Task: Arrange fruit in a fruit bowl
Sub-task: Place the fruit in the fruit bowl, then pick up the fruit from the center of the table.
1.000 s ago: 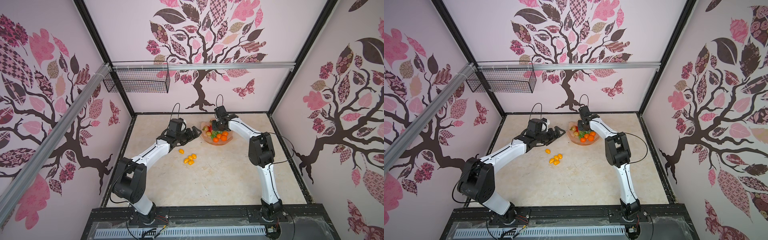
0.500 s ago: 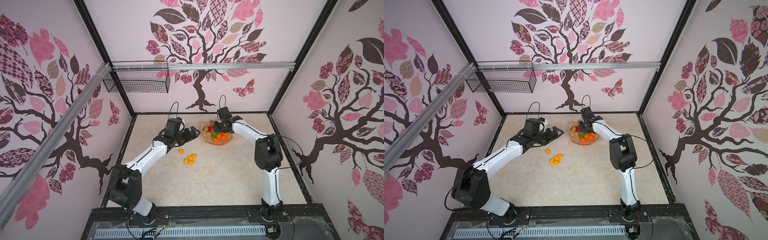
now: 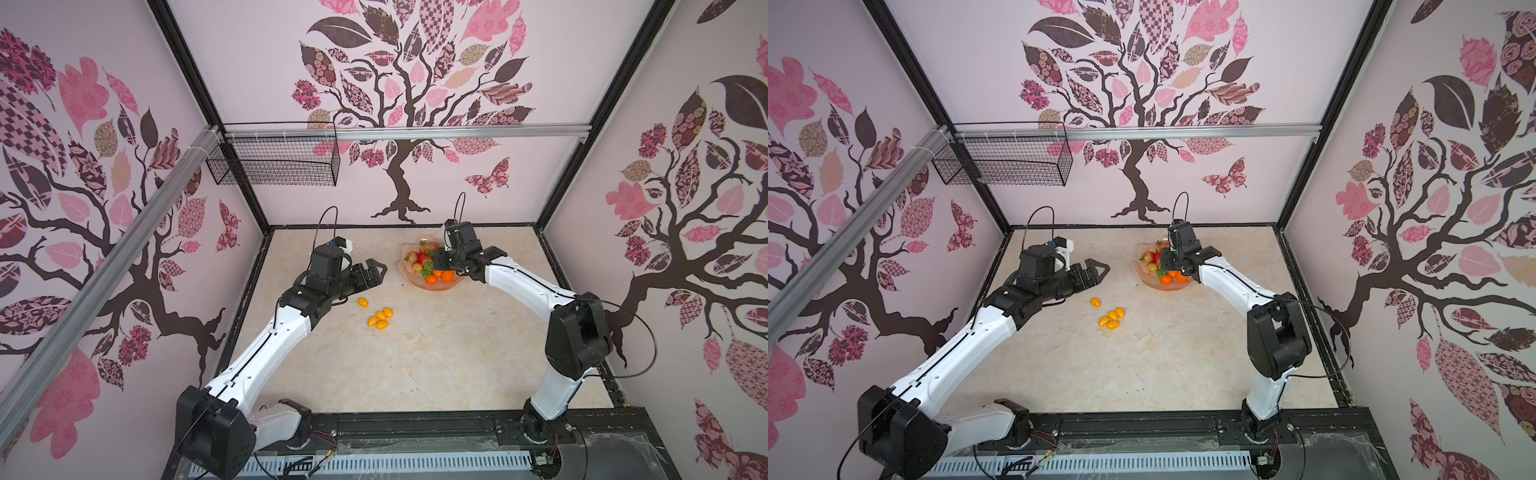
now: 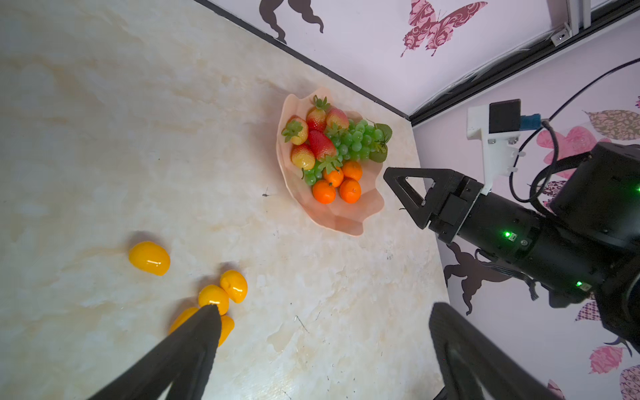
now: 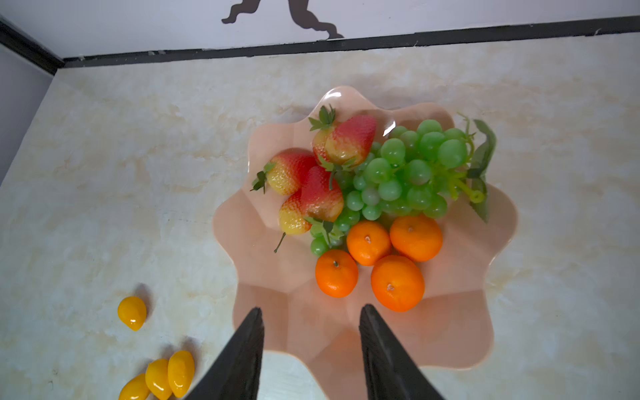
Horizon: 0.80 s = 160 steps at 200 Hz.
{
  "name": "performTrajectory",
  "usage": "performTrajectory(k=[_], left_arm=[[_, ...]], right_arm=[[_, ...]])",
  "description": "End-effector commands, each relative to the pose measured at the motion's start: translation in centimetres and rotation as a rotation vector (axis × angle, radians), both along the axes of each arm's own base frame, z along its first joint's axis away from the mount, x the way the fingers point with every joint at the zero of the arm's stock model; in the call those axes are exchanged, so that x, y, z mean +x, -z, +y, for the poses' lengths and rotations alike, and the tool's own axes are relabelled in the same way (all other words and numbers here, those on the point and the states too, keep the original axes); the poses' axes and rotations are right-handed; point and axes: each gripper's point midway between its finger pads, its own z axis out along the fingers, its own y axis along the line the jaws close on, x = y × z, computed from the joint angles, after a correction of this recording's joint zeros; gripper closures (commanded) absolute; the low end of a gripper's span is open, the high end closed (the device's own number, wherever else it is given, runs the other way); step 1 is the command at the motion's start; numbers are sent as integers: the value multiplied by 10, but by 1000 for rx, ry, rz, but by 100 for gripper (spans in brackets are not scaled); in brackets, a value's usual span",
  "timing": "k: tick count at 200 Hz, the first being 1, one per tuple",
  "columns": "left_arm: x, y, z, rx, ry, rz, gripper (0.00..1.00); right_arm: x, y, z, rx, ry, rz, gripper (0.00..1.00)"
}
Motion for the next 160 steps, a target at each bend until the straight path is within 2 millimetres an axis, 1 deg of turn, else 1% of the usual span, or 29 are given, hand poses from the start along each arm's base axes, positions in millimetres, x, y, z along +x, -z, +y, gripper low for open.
performTrajectory(k=[1, 41, 74, 107, 117, 160], left_arm=[[-18, 26, 15, 38, -23, 54, 2], [-36, 44, 32, 21, -70, 106, 2], [-46, 59, 47, -11, -102, 154, 2], [-55, 71, 57, -37, -122, 189, 2], [-56, 74, 58, -46, -124, 195, 2], [-59, 86, 53, -112, -120, 224, 2]], right_arm=[[-22, -10, 20, -26, -68, -34, 51], [-64, 16, 65, -43, -203, 17, 51], [-87, 36, 92, -36, -299, 73, 52], [-109, 58, 121, -51, -464, 128, 53], [-111, 65, 125, -69, -484, 145, 54], [-108, 92, 137, -96, -502, 234, 55]])
